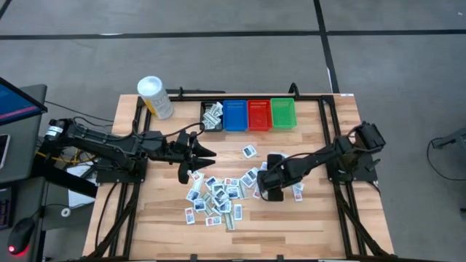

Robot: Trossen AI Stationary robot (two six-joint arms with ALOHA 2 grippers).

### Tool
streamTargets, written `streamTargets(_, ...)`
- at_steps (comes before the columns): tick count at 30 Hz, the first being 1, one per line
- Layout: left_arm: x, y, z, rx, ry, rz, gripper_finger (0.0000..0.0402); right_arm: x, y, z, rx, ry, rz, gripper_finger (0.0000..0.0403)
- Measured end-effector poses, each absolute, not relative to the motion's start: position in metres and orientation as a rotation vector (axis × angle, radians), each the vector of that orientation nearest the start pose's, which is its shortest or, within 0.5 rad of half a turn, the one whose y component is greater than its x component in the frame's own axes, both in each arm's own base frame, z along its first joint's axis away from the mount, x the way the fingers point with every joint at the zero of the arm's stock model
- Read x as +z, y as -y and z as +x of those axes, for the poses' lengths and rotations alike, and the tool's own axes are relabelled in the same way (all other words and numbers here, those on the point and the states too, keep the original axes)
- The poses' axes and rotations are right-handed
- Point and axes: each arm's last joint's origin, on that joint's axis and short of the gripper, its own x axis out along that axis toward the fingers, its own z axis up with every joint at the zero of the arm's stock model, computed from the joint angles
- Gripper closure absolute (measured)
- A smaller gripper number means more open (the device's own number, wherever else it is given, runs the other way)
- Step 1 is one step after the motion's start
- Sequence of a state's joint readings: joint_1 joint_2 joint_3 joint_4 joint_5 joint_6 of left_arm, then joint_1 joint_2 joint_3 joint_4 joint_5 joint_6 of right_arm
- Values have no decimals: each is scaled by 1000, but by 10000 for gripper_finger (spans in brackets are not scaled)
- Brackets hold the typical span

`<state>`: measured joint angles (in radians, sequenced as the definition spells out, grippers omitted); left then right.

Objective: Pick & Place First Aid Supplies
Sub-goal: Put the green bandage pack in the black bin

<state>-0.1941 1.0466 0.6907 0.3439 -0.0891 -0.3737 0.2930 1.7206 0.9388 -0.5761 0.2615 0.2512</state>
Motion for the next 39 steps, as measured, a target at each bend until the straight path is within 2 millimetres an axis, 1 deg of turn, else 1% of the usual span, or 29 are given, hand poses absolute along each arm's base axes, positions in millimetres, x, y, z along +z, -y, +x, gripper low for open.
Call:
streamTargets(3, 302, 43, 231, -101, -32, -372, 256, 141, -71, 287, -147, -1296, -147, 161)
streamTargets(6, 302, 43, 231, -101, -32, -371, 256, 141, -67, 290, -84, -1302, -130, 173)
streamTargets(8, 301, 43, 231, -101, -34, -371, 256, 141, -65, 291, -43, -1303, -109, 188)
streamTargets(16, 301, 43, 231, -101, -36, -372, 256, 141, -63, 293, -31, -1301, -97, 253)
streamTargets(21, 301, 43, 231, -100, -38, -371, 256, 141, -64, 293, -25, -1300, -92, 280)
streamTargets(25, 301, 43, 231, -100, -38, -371, 256, 141, -64, 293, -20, -1298, -99, 287)
streamTargets(32, 301, 43, 231, -100, -39, -371, 256, 132, -63, 288, -1, -1283, -80, 282)
streamTargets(39, 300, 43, 231, -99, -45, -370, 256, 127, -62, 284, -31, -1285, -38, 285)
